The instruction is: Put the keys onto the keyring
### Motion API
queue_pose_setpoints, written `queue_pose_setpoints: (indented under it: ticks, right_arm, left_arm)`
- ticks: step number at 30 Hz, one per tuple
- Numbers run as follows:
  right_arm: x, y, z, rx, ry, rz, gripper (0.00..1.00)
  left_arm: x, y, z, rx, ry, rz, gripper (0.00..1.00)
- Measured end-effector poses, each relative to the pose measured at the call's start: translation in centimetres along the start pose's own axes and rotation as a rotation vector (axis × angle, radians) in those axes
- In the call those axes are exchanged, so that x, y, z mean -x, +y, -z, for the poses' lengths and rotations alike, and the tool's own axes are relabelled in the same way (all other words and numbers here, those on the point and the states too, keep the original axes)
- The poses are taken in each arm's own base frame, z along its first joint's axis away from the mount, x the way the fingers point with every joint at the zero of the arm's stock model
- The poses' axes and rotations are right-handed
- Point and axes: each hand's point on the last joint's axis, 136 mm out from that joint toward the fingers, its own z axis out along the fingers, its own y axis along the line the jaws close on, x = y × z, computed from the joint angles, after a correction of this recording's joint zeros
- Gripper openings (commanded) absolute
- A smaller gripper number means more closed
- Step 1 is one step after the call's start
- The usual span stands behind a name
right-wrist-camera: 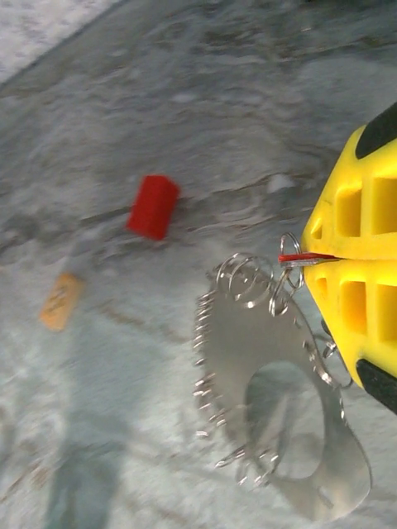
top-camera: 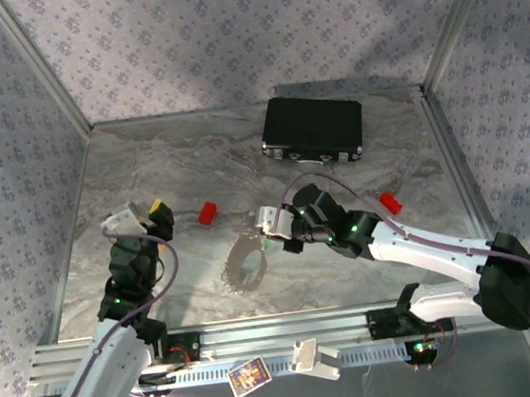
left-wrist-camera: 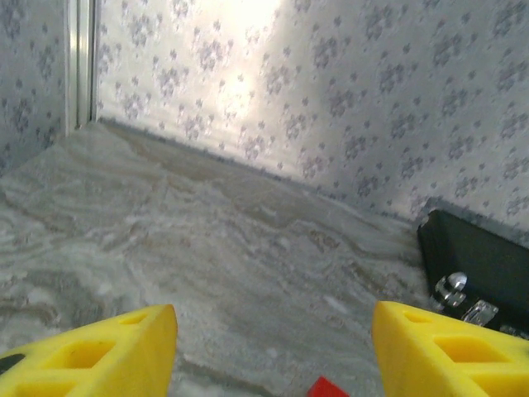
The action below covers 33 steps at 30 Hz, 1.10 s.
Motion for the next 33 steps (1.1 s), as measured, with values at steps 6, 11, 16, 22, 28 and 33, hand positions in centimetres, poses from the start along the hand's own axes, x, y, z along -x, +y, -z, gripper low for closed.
queue_pose_setpoints:
  ticks: [6,11,16,22,28,33]
  right_arm:
    - [-6.0,-1.2,0.9,-0.059,0.227,0.025,0.0]
    - [-11.0,-0.6,0.8,-0.049,0.457,0.082,0.0]
    - [-14.6,-0.5,1.2,-0.056,0.632,0.13,0.02]
    - [-17.9,0.4,1.3,-0.018,0.789,0.167,0.13]
    - [-18.2,0.5,1.7,-0.021,0.805,0.137,0.42]
    - [-15.2,-1.5,3.1,-0.097,0.641,-0.021,0.54]
  left_arm:
    - [-1.2,0.6,-0.3,0.033,0.04,-0.011,0.64]
    - [-1.3,1.0,-0.3,0.052,0.046,-0.05,0.68]
    - [-1.6,1.3,-0.5,0.068,0.056,-0.105,0.74]
    - [-2.3,2.1,-0.9,0.109,0.082,-0.183,0.8]
    - [-3.1,2.9,-1.3,0.151,0.113,-0.283,0.99]
    - [-3.9,3.7,-1.8,0.185,0.151,-0.359,1.0]
